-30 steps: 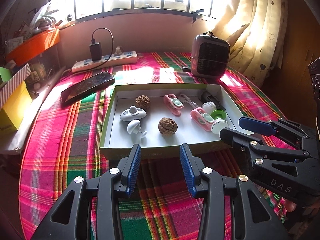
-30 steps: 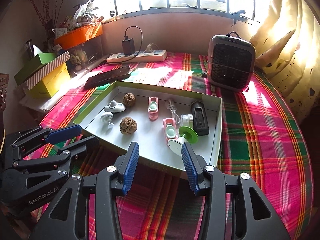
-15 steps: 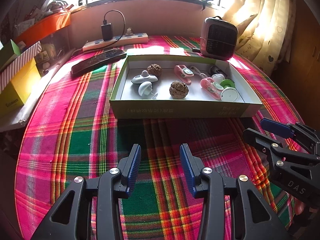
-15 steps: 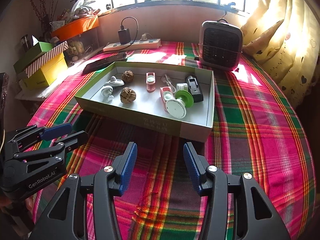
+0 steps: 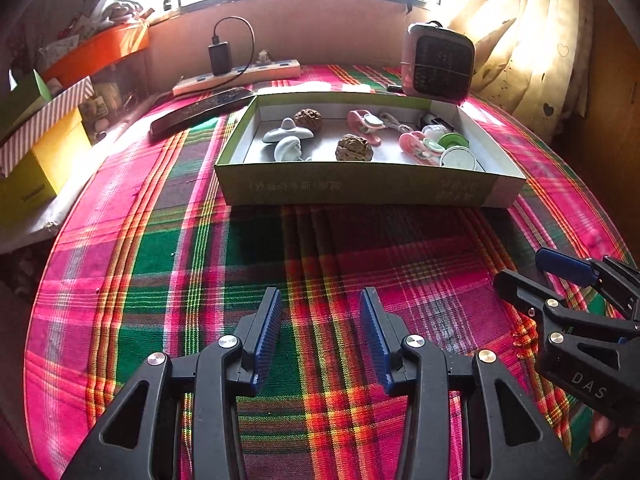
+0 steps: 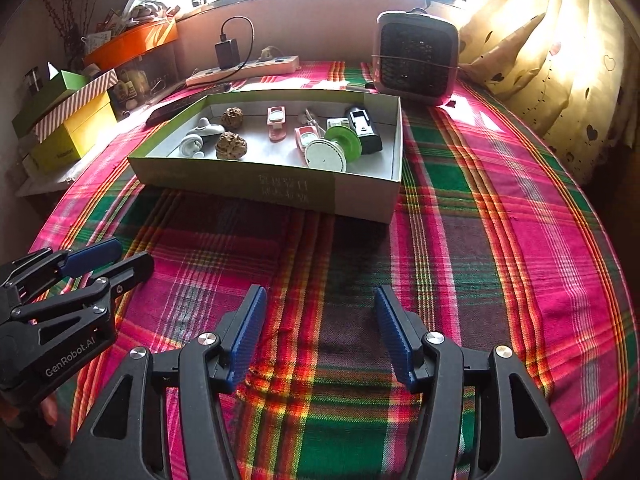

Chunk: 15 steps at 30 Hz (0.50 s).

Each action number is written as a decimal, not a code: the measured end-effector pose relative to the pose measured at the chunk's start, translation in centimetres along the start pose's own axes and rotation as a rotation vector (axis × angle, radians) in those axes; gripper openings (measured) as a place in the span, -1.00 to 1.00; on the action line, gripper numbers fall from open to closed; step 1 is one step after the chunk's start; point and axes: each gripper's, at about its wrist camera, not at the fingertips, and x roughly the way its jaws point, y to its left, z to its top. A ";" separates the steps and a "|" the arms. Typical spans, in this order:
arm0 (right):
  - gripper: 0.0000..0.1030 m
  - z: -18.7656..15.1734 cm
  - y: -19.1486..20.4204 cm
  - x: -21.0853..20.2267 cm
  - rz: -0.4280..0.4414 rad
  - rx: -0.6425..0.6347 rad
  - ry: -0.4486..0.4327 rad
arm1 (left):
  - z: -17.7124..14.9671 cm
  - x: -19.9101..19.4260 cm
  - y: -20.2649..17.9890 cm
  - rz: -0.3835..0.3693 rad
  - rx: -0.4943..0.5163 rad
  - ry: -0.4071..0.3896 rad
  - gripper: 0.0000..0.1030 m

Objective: Organize objects

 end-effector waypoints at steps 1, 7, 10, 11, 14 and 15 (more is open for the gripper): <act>0.14 -0.1 0.1 0.0 -0.001 -0.005 -0.002 | 0.0 0.0 0.0 0.002 -0.004 0.000 -0.23; 0.26 -0.3 0.4 0.1 -0.016 -0.019 -0.003 | -0.2 -0.1 -0.4 0.026 -0.020 0.001 -0.18; 0.26 -0.2 0.5 0.1 -0.015 -0.016 -0.004 | -0.2 -0.1 -0.3 0.026 -0.022 0.000 -0.16; 0.26 -0.3 0.5 0.1 -0.017 -0.019 -0.003 | -0.2 -0.1 -0.3 0.027 -0.023 0.000 -0.16; 0.27 -0.3 0.6 0.1 -0.016 -0.020 -0.003 | -0.2 -0.1 -0.4 0.023 -0.024 0.000 -0.16; 0.28 -0.3 0.5 0.1 -0.016 -0.019 -0.003 | -0.2 -0.2 -0.3 0.022 -0.025 0.000 -0.16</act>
